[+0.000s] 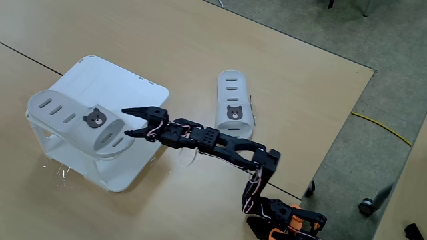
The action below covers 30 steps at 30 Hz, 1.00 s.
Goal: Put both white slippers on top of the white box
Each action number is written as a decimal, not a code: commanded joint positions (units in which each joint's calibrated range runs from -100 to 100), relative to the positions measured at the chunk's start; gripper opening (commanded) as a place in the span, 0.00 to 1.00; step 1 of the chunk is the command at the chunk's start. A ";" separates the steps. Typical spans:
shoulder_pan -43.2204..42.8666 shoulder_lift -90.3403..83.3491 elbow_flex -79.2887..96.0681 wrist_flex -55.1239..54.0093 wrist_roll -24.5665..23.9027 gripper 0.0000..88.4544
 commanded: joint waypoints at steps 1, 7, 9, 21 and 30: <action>-0.01 -14.67 6.88 0.18 0.42 0.36; 1.64 -33.43 22.85 -0.68 0.42 0.33; 2.13 -34.69 26.90 -6.37 0.42 0.23; 11.09 -33.52 56.76 -60.47 0.42 0.01; 20.30 -29.39 82.20 -66.86 0.42 0.01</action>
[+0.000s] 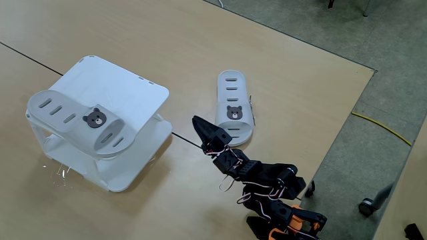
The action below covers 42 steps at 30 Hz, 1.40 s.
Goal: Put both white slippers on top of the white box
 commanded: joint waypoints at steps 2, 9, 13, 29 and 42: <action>2.30 8.75 0.53 -2.40 0.42 0.01; 7.15 28.95 0.44 -3.26 0.42 0.01; 11.10 37.28 0.35 -10.33 0.42 0.01; 27.47 62.43 -3.26 -30.78 0.42 0.01; 28.70 67.23 -11.37 -30.70 0.42 0.15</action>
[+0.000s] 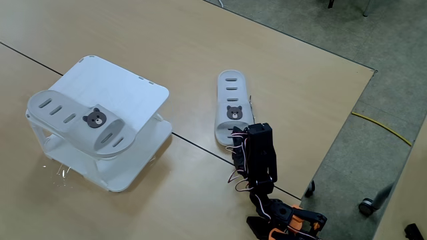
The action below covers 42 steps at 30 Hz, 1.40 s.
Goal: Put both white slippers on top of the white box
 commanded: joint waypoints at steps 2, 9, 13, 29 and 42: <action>0.31 -0.07 -5.27 -1.17 0.42 0.27; 0.39 0.02 -10.42 -1.08 0.42 0.34; 2.37 3.13 -18.27 -0.48 0.42 0.34; 4.01 17.01 -47.76 6.77 0.42 0.33; 4.75 6.49 -45.42 15.31 0.42 0.01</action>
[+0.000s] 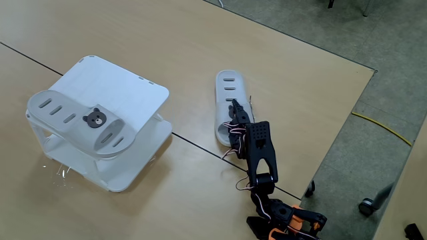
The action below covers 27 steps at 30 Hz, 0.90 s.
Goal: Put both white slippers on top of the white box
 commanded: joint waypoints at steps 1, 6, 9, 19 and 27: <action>1.72 -14.68 -1.04 10.70 0.42 0.01; 2.14 -30.75 -9.25 38.22 0.42 0.01; 2.05 -35.55 -16.28 49.44 0.42 0.01; 1.56 -50.27 -24.76 64.28 0.42 0.01; 0.49 -59.53 -26.84 69.11 0.42 0.01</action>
